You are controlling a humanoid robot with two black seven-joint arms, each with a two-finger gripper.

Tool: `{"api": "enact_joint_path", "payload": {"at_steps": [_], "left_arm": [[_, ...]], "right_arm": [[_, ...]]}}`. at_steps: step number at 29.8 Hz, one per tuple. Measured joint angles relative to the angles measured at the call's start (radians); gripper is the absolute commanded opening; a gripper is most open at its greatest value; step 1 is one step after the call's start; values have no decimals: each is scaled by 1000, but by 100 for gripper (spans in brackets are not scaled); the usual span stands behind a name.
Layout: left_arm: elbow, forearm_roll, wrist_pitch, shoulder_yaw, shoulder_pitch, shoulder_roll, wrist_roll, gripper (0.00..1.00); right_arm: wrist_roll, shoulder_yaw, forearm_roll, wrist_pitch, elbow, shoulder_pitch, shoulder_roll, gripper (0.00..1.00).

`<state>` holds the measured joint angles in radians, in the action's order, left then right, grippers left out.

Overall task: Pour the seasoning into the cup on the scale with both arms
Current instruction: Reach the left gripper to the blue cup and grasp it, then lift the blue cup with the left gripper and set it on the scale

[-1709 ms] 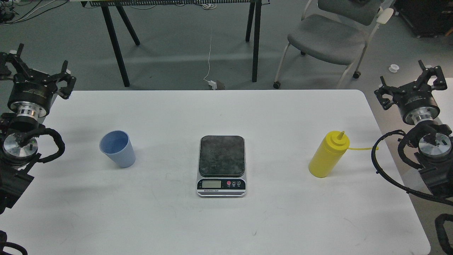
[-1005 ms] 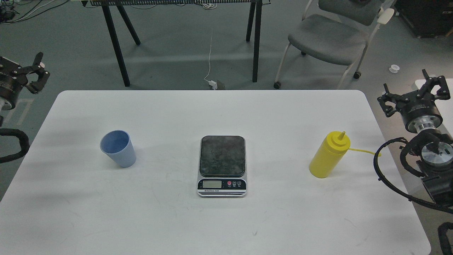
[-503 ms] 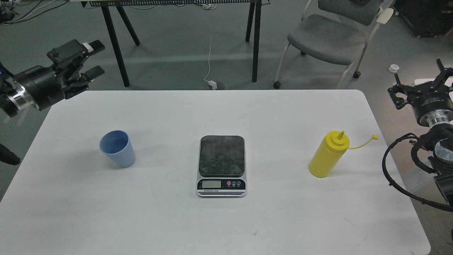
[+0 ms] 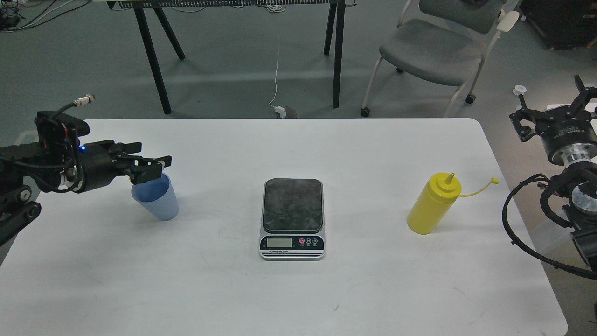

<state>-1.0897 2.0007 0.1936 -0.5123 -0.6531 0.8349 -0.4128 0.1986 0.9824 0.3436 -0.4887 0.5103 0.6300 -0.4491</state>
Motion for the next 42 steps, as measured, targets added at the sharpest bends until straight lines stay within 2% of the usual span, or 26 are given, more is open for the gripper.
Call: {"api": "enact_joint_path", "payload": {"at_steps": [3,8,11,17,22,24,28,37,42], "left_arm": [[59,31,-36,72,-27,-16,4,71],[130,35,-60,130,-42,-32,-5,58],[139,33,-72,150,-43,-33,-9,45],[143,37,-82,172,-45,-44,-31,43],[185,36,-83,201,-53,-64,-39,36],[207,29,-84,203,-54,-76,-40,28],[222,26,-85,204,-55,-84,-41,6],[209,27,-84,202,-69,-86,-57,2],[128,5,-60,199,-158,-84,-74,2]], "right_arm": [[0,10,0,0,7,0,0,100],[-1,26,0,0,40,-1,-1,100],[-1,41,0,0,43,-2,-2,100],[-2,57,1,0,45,-3,1,100],[-2,62,2,0,45,-4,1,100],[-2,64,2,0,45,-4,0,100],[-2,66,2,0,45,-4,0,100],[-2,70,1,0,42,-7,-2,100],[-2,70,0,0,41,-14,-11,100]]}}
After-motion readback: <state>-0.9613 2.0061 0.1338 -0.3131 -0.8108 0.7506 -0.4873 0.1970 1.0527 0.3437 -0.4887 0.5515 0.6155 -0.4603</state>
